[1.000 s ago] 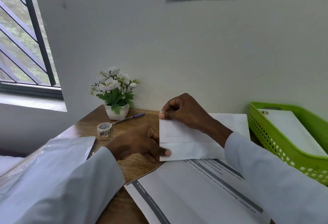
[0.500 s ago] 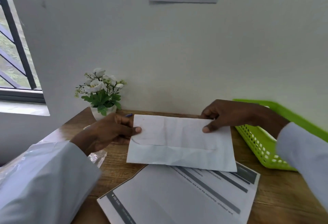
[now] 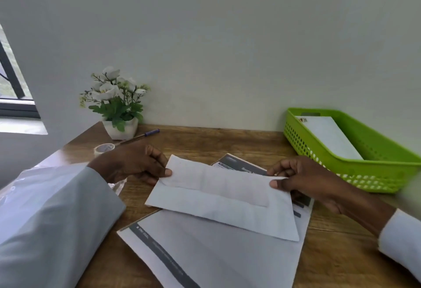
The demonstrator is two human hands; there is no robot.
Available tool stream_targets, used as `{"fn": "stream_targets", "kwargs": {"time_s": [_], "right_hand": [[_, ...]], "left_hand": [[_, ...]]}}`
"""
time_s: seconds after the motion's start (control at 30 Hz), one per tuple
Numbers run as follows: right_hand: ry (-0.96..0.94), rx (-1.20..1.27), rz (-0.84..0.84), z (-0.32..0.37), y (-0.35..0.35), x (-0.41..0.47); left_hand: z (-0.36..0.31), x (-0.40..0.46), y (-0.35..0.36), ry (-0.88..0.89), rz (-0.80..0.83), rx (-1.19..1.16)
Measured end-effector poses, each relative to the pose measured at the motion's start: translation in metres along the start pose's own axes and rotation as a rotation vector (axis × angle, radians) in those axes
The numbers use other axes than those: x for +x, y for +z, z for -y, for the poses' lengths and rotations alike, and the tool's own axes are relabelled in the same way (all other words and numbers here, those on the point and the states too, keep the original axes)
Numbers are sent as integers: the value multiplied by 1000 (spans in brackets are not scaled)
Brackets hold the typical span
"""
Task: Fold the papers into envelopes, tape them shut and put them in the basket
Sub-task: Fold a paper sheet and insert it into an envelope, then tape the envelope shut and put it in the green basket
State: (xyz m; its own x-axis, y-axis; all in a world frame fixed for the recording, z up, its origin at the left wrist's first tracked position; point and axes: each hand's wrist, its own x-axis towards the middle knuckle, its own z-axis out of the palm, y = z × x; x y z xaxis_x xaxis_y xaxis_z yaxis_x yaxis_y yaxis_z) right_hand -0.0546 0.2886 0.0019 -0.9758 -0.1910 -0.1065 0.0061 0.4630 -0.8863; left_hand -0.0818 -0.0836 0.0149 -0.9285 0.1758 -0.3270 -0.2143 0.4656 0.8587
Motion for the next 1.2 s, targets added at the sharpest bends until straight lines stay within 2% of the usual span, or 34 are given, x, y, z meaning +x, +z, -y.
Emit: {"fn": "stream_targets", "kwargs": {"time_s": [0.2, 0.33, 0.5, 0.57, 0.67, 0.77, 0.87, 0.97, 1.2], "right_hand": [[-191, -177, -239, -4, 6, 25], [-236, -201, -284, -5, 9, 38], [-228, -420, -246, 11, 0, 44], [-252, -436, -257, 27, -7, 43], [-376, -438, -260, 60, -6, 49], [-477, -502, -194, 94, 13, 63], [-563, -529, -86, 119, 52, 80], [-645, -531, 11, 132, 103, 97], [-684, -379, 122, 139, 198, 133]], "left_hand": [[-3, 3, 2, -12, -46, 52], [-3, 3, -2, -36, -95, 78], [-3, 4, -5, -43, -129, 115], [-4, 4, -5, 14, -170, 101], [-5, 1, -11, 192, -323, 33], [-4, -6, -26, 370, -489, -39], [2, -11, -46, 433, -644, -2], [15, -16, -65, 386, -762, 57], [32, -17, -83, 260, -815, 371]]}}
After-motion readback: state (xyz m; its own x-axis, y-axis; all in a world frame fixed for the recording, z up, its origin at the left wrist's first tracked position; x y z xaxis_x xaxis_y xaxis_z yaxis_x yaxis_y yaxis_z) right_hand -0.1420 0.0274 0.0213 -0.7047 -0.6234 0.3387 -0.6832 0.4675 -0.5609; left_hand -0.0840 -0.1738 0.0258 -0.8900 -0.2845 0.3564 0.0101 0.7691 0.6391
